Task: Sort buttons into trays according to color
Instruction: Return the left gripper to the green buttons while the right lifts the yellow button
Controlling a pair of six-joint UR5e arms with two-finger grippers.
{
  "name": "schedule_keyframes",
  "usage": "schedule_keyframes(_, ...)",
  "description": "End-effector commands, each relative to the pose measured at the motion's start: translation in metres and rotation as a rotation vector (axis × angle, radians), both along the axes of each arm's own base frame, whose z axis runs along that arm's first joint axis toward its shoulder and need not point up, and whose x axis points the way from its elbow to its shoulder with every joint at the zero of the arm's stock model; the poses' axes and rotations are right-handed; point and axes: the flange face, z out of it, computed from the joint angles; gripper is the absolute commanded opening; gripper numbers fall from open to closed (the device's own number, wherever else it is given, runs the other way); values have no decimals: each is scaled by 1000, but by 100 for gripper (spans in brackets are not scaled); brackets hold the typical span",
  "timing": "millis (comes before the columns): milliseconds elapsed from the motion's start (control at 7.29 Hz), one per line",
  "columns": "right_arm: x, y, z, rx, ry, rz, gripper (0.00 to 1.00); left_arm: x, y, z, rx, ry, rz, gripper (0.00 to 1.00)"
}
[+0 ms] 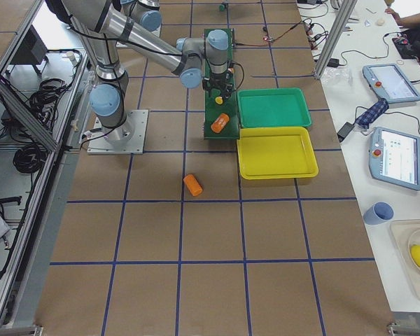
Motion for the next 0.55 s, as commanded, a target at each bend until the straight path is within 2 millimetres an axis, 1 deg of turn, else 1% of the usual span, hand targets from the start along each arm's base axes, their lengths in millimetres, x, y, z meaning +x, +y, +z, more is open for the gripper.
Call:
schedule_keyframes(0,0,-1,1,-3,5,2,10,13,9,-36,43,41,-58,100)
schedule_keyframes(137,0,-4,4,-12,7,5,0,14,9,-35,42,40,-65,100)
schedule_keyframes(275,-1,-7,8,-19,8,4,0,12,9,-35,41,43,-68,100)
schedule_keyframes(412,-1,-18,22,-62,9,7,0,9,6,-34,20,63,-74,100)
